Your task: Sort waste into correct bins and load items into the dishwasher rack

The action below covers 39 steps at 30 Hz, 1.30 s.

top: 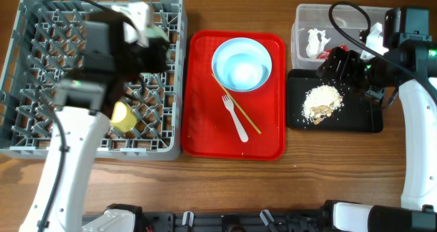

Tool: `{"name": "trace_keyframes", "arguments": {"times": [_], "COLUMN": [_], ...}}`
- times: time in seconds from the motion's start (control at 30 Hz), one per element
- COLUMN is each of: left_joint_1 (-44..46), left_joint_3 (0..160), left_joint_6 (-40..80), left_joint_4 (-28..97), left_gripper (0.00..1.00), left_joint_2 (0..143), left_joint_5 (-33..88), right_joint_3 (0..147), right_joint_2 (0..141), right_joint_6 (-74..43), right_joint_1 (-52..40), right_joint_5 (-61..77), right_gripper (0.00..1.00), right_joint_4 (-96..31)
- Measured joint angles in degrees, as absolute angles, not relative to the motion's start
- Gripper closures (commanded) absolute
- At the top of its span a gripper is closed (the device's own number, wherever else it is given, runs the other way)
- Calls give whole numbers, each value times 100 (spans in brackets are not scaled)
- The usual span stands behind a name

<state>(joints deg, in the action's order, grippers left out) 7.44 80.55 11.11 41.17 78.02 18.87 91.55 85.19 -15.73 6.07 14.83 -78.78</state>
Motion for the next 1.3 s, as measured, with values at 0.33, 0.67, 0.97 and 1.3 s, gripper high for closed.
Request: {"name": "trace_keyframes", "arguments": {"times": [0.33,0.67,0.97,1.3], "left_joint_1": [-679,-1640,-1933,-2189], "left_joint_3": [8407,8407,8407,8412], "left_joint_6": [1052,1052,1046,1011], "left_joint_4": [4101,3809,3385,3730], "left_gripper": [96,96,96,90], "left_joint_2": [9076,10519,11198,11264], "left_joint_5": [4364,6235,7212,7207], "right_joint_3": [9155,9155,9155,9155], "right_joint_2": [8519,8519,8517,8517], "right_joint_6": [-1533,-1468,-1470,-1468], "right_joint_1": [607,607,607,607], "right_joint_5": [1470,1472,1470,1470], "right_gripper": [0,0,0,0], "right_joint_4": [-7878,-7885,-7885,-7885]}}
